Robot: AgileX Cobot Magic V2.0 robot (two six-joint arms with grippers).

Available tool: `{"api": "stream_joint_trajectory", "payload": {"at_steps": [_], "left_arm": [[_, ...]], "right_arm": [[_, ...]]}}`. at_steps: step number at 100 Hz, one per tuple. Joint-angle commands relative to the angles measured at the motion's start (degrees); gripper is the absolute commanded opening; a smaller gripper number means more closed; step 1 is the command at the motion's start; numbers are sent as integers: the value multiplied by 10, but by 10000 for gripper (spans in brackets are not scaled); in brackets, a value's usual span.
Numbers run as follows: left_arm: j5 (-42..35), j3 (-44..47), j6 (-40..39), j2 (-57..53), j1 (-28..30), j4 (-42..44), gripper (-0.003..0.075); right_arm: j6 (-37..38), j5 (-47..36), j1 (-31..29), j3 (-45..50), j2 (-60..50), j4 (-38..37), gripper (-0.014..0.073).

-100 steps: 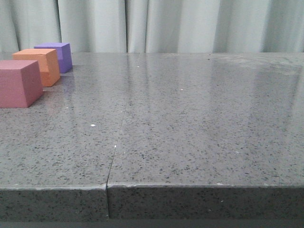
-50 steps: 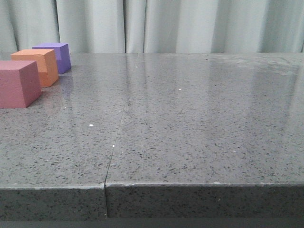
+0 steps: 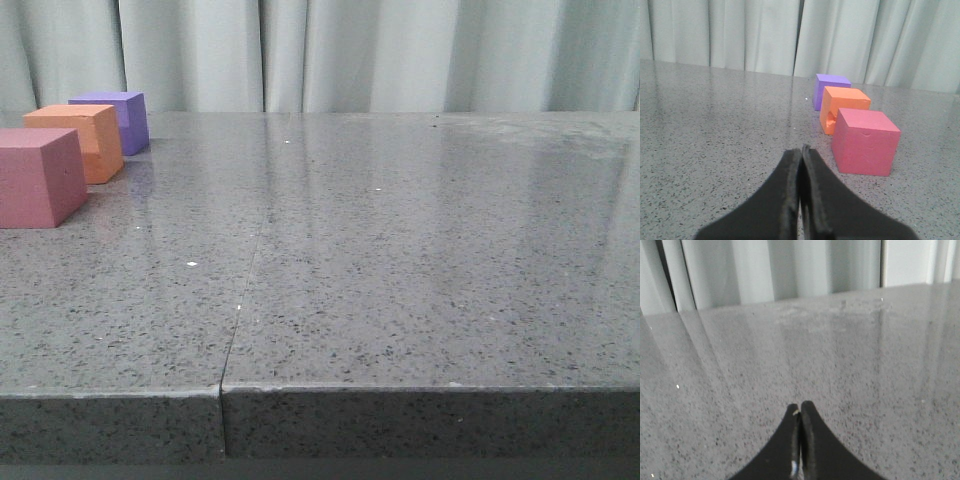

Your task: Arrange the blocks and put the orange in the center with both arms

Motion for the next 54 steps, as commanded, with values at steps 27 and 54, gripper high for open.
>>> {"api": "stream_joint_trajectory", "payload": {"at_steps": [27,54], "left_arm": [[-49,27,0,-19,-1,-5,-20],[-49,27,0,-19,-1,-5,-20]], "right_arm": [[-7,-32,-5,-9,-13,-22,-61],[-7,-32,-5,-9,-13,-22,-61]]}}
